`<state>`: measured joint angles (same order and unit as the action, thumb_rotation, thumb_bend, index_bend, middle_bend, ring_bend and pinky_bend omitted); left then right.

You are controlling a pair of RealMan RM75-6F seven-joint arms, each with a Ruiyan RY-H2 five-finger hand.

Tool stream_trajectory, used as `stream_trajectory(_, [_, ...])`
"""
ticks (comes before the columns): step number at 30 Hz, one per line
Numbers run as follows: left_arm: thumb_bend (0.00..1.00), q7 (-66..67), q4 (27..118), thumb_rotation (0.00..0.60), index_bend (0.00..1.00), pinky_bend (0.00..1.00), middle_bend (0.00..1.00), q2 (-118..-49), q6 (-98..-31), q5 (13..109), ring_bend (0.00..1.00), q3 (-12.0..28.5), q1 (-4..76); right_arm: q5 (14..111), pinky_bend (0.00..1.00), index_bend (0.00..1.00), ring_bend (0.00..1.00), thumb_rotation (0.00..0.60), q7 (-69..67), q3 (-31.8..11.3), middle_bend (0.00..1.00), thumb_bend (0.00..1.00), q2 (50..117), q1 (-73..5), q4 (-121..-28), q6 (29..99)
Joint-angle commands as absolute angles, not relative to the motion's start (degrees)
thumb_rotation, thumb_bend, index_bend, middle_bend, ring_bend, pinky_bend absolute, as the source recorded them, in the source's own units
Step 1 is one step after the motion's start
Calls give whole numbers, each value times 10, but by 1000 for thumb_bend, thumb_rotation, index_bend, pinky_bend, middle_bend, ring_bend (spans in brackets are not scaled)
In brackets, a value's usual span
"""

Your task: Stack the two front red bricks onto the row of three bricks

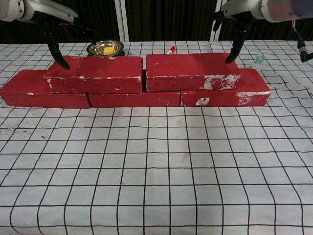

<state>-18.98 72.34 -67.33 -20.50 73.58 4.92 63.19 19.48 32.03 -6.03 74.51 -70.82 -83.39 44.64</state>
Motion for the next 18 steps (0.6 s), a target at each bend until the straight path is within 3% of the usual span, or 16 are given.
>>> stream_trajectory(1, [0,-106,779,600,92,41,92,-618,-239,696,0,32,619,197,126,10,29,600,318,-62,70,0,737,-704,-844,451])
stream_trajectory(9, [4,110,873,600,97,15,96,-565,-345,559,0,-34,584,204,127,10,29,600,310,-64,70,0,717,-690,-867,463])
stream_trajectory(18, [6,215,888,600,96,13,98,-599,-406,449,0,-67,563,205,127,10,29,600,307,-66,71,0,710,-680,-871,468])
